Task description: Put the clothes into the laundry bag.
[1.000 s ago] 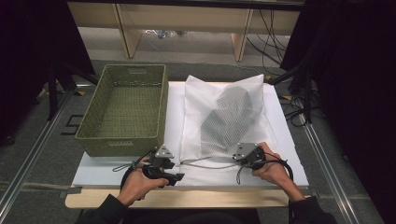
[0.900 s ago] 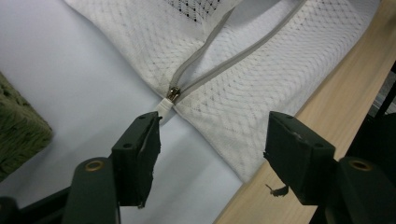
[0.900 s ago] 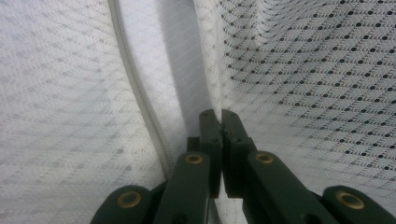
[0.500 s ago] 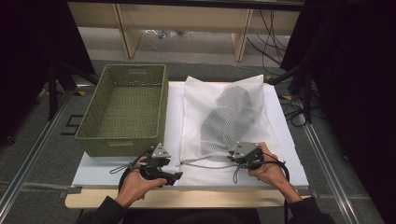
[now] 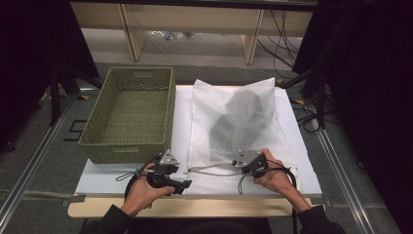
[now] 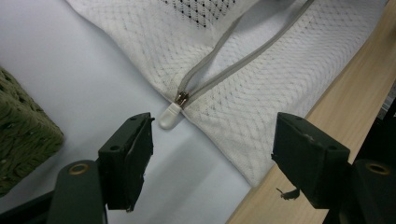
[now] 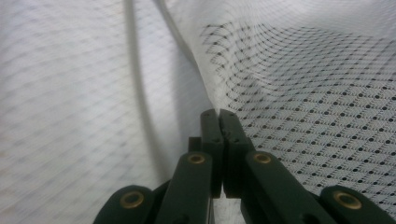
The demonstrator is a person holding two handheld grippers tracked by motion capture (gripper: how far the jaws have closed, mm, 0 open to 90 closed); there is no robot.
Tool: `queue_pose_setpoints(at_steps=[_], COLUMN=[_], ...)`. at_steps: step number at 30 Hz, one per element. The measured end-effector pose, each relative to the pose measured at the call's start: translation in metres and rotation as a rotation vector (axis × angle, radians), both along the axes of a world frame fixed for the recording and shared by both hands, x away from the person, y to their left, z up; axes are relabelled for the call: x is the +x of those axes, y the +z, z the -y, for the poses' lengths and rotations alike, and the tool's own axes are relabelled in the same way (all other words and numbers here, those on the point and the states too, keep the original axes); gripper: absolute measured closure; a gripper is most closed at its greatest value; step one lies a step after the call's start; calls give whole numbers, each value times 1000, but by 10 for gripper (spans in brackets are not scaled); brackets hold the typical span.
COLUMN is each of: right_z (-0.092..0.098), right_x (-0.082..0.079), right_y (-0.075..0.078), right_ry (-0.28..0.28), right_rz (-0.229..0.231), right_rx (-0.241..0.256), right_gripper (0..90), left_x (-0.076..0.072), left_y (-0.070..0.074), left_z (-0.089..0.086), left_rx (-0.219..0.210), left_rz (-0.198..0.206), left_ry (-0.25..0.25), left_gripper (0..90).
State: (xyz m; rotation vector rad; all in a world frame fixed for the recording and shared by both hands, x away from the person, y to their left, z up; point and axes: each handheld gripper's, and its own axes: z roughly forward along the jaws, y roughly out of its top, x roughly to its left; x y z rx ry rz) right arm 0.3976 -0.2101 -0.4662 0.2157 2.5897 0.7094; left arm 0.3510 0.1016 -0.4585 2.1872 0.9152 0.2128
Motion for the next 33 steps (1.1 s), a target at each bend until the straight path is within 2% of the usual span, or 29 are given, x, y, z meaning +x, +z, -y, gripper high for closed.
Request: queue_pose_setpoints(at_steps=[1, 3, 4, 5, 6, 7, 8, 11, 13, 15, 18, 19, 22, 23, 25, 29, 31, 32, 33], right_z=[1, 4, 5, 6, 6, 6, 6, 5, 7, 9, 12, 14, 18, 20, 27, 42, 43, 45, 46], right_x=[-2, -6, -5, -5, -5, -4, -4, -4, -4, -1, 2, 4, 7, 9, 13, 20, 21, 22, 22], right_y=[-1, -4, -5, -6, -7, -7, -6, -5, -3, 0, 2, 3, 6, 8, 11, 16, 16, 17, 17], right_ry=[13, -1, 17, 14, 7, 5, 9, 3, -45, -57, -116, -112, -179, -193, -255, -335, -342, -353, -362], right_rz=[-6, -36, -14, -32, -43, -26, -34, -49, -71, -66, -41, -38, -24, -12, -21, -53, -54, -71, -80], right_rx=[-6, -14, -23, -23, -13, -2, -4, 14, 58, 102, 152, 162, 230, 251, 311, 392, 405, 419, 432], right_gripper=[900, 900, 900, 900, 900, 900, 900, 885, 819, 739, 607, 575, 482, 466, 439, 407, 404, 400, 398], left_x=[0, -1, -1, 0, 0, 0, 0, -1, -1, -1, -1, -1, -1, 0, 0, 0, -1, 0, -1], left_y=[0, 0, 0, 0, 0, 0, 0, 0, 0, 0, 0, 0, 1, 1, 1, 2, 4, 4, 5], left_z=[0, 0, 0, 0, 0, -1, 0, 0, 1, 2, 1, 2, 1, 1, 1, -1, -1, -1, -1], left_rx=[-8, -7, -6, -12, -6, 3, -3, -8, -5, -4, 5, 0, -16, -17, -30, -39, -45, -47, -53], left_rz=[-6, -6, -6, -9, -2, 2, -4, -4, 4, 6, 21, 24, 18, 24, 19, 40, 51, 56, 62], left_ry=[0, -2, -1, -3, -3, -16, -1, 1, -3, -10, -35, -31, -17, -7, 5, -4, -15, -4, -13], left_gripper=[284, 283, 283, 281, 279, 278, 278, 274, 272, 271, 265, 263, 249, 230, 196, 169, 169, 169, 169])
